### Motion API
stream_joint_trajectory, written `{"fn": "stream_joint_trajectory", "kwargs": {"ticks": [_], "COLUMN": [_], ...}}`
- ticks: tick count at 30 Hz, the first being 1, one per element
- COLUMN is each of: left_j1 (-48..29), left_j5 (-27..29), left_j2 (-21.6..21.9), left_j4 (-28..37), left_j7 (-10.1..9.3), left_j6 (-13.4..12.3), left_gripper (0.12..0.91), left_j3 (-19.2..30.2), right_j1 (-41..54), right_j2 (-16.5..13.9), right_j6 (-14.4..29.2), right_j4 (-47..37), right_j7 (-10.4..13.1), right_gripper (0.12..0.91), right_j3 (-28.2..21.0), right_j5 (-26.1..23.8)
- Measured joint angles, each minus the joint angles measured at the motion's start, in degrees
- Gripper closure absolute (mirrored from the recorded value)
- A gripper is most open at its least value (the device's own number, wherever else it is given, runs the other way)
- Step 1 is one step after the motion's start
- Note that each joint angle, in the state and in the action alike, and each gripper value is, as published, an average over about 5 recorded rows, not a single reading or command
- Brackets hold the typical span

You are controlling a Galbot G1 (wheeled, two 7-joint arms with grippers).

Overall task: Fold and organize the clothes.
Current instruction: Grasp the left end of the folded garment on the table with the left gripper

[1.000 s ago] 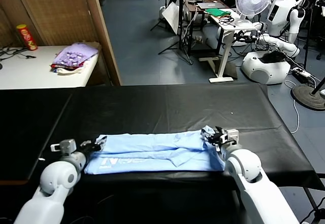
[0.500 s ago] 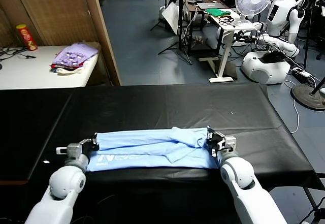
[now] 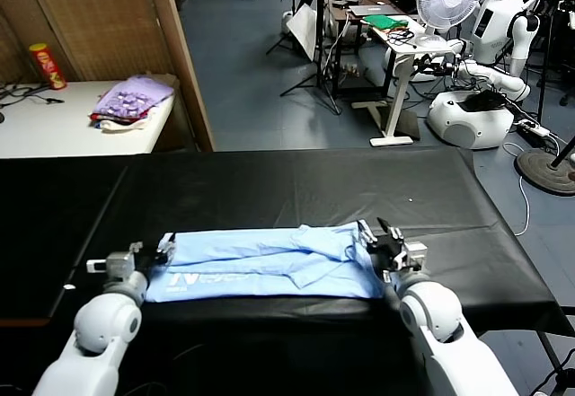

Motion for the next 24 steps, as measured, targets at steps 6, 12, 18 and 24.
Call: {"fn": "stream_joint_trajectory", "kwargs": {"ticks": [6, 12, 18, 24], "left_j1": [3.85, 7.41, 9.84, 10.41], "left_j5": [-5.03, -4.80, -1.33, 1.48], "left_j2": [-1.76, -3.67, -5.89, -8.23], "left_j4": [-2.89, -4.48, -5.17, -5.00], "left_j7": [-0.19, 0.45, 2.69, 3.43], "left_j6": [0.43, -0.54, -2.36, -3.03], "left_gripper": [0.233, 0.236, 0.398, 0.717], "left_j3": [-2.86, -5.29, -5.60, -4.81], "right_j1": [-0.58, -0.30, -0.17, -0.44], "right_j2": [-0.05, -0.28, -0.52, -0.60], "right_j6": [-0.02, -0.03, -0.03, 0.18], "right_j4": [1.63, 1.93, 1.90, 2.11], "right_j7": [-0.04, -0.12, -0.27, -0.70], "right_gripper": [0.227, 0.227, 0.227, 0.227], "right_j3": [-0.48, -1.02, -1.23, -1.20], "right_j5": [0.05, 0.07, 0.08, 0.02]}}
